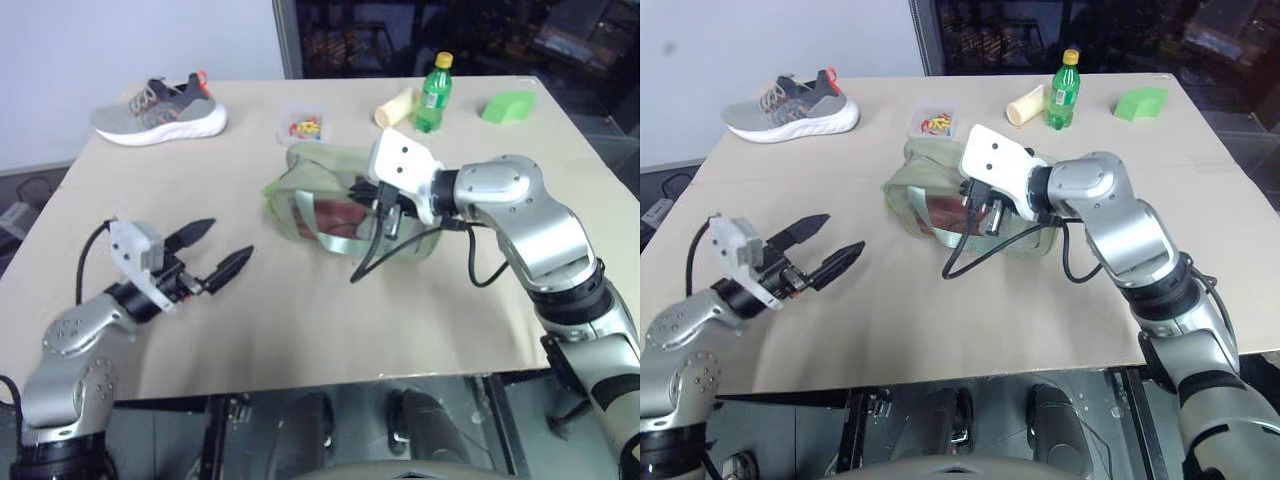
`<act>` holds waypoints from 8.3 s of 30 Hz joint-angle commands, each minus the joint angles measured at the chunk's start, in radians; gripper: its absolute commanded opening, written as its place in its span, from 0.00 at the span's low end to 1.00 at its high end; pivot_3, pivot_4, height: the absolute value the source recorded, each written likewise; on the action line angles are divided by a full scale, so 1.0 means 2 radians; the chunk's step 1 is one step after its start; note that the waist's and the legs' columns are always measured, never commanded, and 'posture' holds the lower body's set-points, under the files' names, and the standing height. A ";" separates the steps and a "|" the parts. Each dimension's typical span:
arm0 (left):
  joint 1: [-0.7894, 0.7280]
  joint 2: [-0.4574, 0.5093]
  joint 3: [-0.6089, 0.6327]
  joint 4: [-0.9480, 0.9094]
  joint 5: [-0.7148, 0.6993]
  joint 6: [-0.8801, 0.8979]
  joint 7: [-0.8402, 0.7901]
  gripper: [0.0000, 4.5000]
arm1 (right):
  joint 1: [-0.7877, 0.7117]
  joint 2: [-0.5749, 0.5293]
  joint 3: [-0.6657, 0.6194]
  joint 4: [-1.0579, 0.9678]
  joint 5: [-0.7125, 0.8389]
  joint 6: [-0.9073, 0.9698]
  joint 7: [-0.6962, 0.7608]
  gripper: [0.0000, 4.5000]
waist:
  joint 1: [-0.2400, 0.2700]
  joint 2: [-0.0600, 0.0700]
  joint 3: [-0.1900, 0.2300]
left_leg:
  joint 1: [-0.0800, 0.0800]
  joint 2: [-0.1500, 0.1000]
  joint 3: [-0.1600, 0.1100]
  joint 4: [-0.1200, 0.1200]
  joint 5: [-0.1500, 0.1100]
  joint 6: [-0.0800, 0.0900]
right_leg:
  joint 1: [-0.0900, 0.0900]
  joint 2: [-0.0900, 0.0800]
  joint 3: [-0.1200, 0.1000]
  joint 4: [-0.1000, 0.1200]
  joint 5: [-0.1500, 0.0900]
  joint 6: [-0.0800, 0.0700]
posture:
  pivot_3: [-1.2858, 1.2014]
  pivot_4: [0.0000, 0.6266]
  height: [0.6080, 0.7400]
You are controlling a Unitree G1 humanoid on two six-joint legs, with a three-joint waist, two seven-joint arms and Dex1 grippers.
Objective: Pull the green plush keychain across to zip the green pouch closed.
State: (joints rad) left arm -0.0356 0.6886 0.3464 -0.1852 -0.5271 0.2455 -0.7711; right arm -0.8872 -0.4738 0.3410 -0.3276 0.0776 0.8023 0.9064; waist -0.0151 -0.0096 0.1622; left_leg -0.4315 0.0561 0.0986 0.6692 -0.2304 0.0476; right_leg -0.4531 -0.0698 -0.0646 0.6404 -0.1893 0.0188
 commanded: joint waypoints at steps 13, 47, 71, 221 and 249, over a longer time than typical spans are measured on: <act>-0.136 -0.030 -0.107 0.159 0.221 -0.209 0.080 1.00 | -0.005 -0.002 -0.002 -0.017 0.002 -0.017 -0.022 0.01 | 0.000 -0.001 0.000 | 0.000 0.000 0.001 0.000 0.000 0.000 | 0.000 0.000 0.000 0.000 0.001 -0.001 | 0.52 0.24 1.00; -0.202 -0.021 -0.144 0.254 0.251 -0.297 0.051 0.01 | 0.019 -0.020 -0.002 -0.015 0.012 -0.068 -0.015 0.00 | 0.002 -0.001 0.000 | 0.000 0.000 0.002 0.000 0.000 0.000 | 0.001 -0.001 -0.001 0.000 0.001 0.001 | 0.52 0.24 1.00; -0.272 -0.033 -0.175 0.354 0.347 -0.395 0.157 0.06 | 0.015 -0.022 0.010 -0.011 0.010 -0.084 -0.004 0.00 | 0.001 -0.002 0.000 | 0.000 0.000 0.002 0.000 0.000 0.000 | 0.001 0.000 -0.001 0.000 0.002 0.001 | 0.52 0.24 1.00; -0.169 -0.063 -0.072 0.183 0.091 -0.096 0.009 0.00 | -0.164 0.122 -0.114 0.222 0.002 -0.112 -0.190 0.01 | -0.002 -0.005 0.002 | 0.000 0.000 0.000 0.001 0.001 -0.001 | 0.002 0.000 -0.002 0.001 0.002 0.000 | 0.52 0.24 1.00; -0.162 -0.075 -0.042 0.153 0.071 -0.049 0.083 0.00 | 0.114 -0.004 -0.075 0.279 -0.111 -0.209 -0.268 0.01 | -0.014 -0.004 0.002 | 0.002 0.000 0.001 0.000 0.001 -0.001 | 0.002 0.001 0.001 0.001 0.001 0.002 | 0.52 0.24 1.00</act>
State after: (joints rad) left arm -0.3712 0.5260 0.2165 0.1209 -0.3826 0.1338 -0.6358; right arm -0.6660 -0.4523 0.1735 0.2124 -0.0851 0.4193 0.3757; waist -0.0438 -0.0184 0.1659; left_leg -0.4263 0.0566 0.1007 0.6691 -0.2289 0.0462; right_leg -0.4489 -0.0680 -0.0631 0.6431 -0.1865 0.0227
